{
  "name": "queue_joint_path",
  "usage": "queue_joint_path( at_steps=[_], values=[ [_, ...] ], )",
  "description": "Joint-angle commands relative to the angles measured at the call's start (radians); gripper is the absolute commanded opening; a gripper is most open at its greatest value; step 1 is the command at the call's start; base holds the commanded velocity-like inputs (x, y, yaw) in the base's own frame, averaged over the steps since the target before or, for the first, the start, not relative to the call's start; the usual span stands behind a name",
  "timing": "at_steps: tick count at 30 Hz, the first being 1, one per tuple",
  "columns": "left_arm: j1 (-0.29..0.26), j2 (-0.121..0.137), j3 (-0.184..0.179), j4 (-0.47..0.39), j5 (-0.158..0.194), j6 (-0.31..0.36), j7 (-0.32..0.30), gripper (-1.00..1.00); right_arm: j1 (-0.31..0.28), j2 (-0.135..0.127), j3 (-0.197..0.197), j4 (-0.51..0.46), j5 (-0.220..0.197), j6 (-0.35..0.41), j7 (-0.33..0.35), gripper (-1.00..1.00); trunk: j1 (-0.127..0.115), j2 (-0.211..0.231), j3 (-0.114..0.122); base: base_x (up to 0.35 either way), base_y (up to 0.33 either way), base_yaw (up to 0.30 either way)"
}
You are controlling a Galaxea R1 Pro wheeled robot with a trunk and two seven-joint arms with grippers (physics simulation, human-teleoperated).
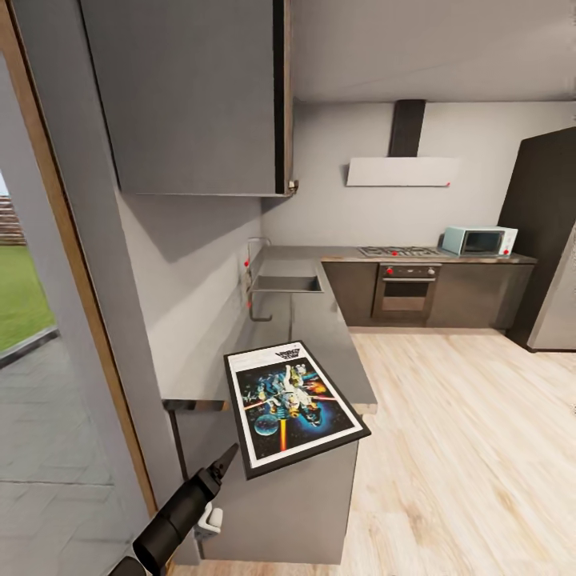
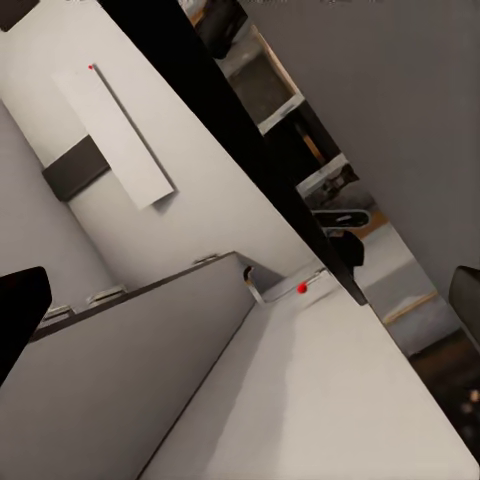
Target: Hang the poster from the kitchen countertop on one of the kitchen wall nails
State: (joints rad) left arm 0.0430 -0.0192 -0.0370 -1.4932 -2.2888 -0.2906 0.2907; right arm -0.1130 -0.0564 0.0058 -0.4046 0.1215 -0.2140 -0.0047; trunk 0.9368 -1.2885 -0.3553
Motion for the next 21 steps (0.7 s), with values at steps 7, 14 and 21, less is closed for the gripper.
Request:
queue_joint_path(
  at_steps=[7, 14, 21],
  values=[
    [0.0, -0.001, 0.002, -0.001, -0.011, -0.002, 0.007, 1.0, -0.001, 0.0, 0.0, 0.001, 0.007, -0.003, 0.0, 1.0, 0.0, -0.001, 0.0, 0.0, 0.0, -0.179],
    [0.0, -0.001, 0.002, -0.001, -0.011, -0.002, 0.007, 1.0, -0.001, 0.0, 0.0, 0.0, 0.007, -0.003, 0.0, 1.0, 0.0, -0.001, 0.001, 0.0, 0.0, -0.093],
    [0.0, -0.001, 0.002, -0.001, -0.011, -0.002, 0.007, 1.0, -0.001, 0.0, 0.0, 0.001, 0.007, -0.003, 0.0, 1.0, 0.0, -0.001, 0.001, 0.0, 0.0, -0.017]
  ],
)
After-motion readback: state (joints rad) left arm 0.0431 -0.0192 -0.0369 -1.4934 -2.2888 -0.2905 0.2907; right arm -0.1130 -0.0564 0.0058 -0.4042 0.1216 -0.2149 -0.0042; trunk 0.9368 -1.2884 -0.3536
